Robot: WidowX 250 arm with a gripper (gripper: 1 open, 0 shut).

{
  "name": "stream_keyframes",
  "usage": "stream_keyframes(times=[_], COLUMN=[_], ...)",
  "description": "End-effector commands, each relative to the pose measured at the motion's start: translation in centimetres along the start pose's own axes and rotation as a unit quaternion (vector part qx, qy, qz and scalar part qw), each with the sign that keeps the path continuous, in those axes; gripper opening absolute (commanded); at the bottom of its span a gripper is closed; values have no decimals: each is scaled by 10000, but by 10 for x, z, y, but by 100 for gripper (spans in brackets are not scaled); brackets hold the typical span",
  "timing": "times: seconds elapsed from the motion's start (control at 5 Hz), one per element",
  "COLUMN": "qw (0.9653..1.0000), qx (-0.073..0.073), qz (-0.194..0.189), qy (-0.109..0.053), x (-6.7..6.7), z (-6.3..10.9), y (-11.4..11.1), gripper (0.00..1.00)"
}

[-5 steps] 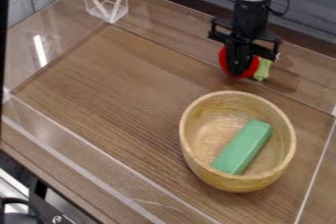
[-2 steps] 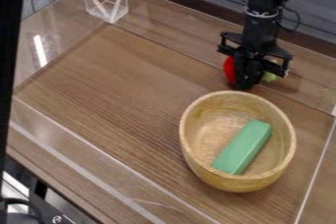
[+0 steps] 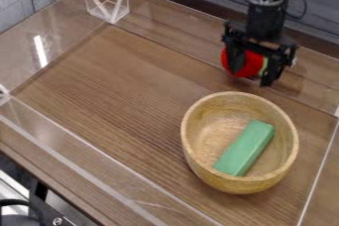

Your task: Move the red object to the right side of the table

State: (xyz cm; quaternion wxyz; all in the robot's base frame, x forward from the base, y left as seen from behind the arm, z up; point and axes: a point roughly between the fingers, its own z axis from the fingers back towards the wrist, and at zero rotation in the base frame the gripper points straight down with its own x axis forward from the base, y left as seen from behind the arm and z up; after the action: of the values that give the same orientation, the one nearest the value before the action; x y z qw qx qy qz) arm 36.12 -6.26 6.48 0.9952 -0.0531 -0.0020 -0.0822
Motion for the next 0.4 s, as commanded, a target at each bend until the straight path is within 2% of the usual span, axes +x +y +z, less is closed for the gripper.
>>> stream_keyframes(times=[0.0, 0.2], qw=[9983, 9965], qx=[29, 69], qz=[109, 215], qy=[-576, -807], x=[-5, -9], z=[47, 72], y=[10, 19], gripper=[100, 100])
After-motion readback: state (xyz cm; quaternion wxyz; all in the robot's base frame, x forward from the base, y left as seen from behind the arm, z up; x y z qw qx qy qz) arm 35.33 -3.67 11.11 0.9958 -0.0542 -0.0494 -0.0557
